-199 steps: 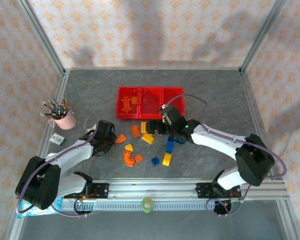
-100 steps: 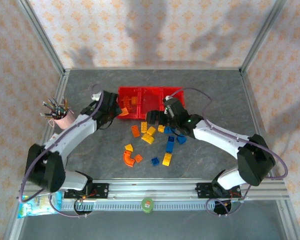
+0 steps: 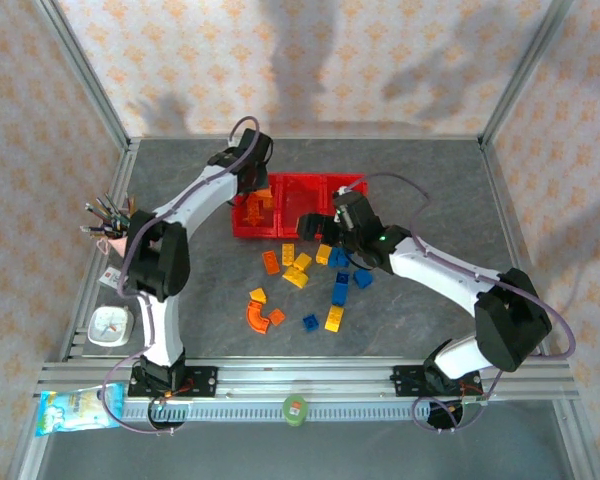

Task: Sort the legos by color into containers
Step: Place the lego in the container, then pick up the lego from the center of the table.

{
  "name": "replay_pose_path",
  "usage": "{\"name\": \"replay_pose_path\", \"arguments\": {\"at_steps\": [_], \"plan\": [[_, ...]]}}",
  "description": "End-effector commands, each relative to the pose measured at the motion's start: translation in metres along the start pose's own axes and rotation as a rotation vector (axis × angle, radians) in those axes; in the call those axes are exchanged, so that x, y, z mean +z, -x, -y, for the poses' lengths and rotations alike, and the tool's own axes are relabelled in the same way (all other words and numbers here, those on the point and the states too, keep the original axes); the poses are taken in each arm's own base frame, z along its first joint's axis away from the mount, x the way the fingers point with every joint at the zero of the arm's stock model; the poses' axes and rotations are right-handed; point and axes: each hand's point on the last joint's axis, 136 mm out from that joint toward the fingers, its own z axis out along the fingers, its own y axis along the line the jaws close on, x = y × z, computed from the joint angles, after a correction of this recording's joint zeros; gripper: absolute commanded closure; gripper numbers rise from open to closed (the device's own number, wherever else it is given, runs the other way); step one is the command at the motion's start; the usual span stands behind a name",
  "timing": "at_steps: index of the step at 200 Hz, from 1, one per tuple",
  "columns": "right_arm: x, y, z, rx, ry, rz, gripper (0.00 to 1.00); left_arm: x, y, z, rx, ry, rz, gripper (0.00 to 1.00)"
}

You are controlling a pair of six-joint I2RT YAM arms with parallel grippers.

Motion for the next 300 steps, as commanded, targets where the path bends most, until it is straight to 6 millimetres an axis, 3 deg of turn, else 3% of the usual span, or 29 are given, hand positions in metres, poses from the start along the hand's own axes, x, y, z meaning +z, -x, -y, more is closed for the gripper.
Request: {"name": "replay_pose_path", "arguments": {"at_steps": [1,18,51,92,126,138,144,188,236,269,300], "plan": [[-0.013,0.022,-0.009,0.013,0.016,0.071,0.00,0.013,-0.010,-0.011,0.098,0.075,-0.073,1.00],[-0.014,0.024,-0.009,0.011,0.018,0.077,0.00,0.019,-0.012,-0.007,0.114,0.073,-0.096,1.00],[-0.014,0.027,-0.011,0.006,0.022,0.082,0.00,0.011,-0.002,-0.006,0.113,0.073,-0.078,0.86],[-0.016,0.029,-0.015,-0.004,0.033,0.081,0.00,-0.015,0.008,-0.010,0.111,0.058,-0.053,0.71],[-0.016,0.023,-0.014,-0.038,0.029,0.050,0.00,-0.043,0.007,-0.016,0.072,0.023,-0.037,0.69],[-0.016,0.017,-0.012,-0.049,0.029,0.030,0.00,-0.048,-0.004,-0.014,0.062,-0.007,-0.047,0.69],[-0.016,0.014,-0.010,-0.052,0.026,0.022,0.00,-0.062,-0.003,-0.013,0.043,-0.036,-0.022,0.68],[-0.009,-0.016,0.007,-0.045,0.012,-0.044,0.00,-0.087,-0.059,-0.010,-0.026,-0.128,-0.041,0.59],[-0.001,-0.046,0.012,-0.052,0.010,-0.089,0.00,-0.095,-0.122,-0.004,-0.108,-0.150,-0.081,0.42],[0.002,-0.053,0.018,-0.044,-0.008,-0.097,0.00,-0.084,-0.157,0.001,-0.192,-0.187,-0.114,0.32],[0.001,-0.051,0.016,-0.041,-0.001,-0.080,0.00,-0.071,-0.173,0.011,-0.203,-0.203,-0.136,0.29]]}}
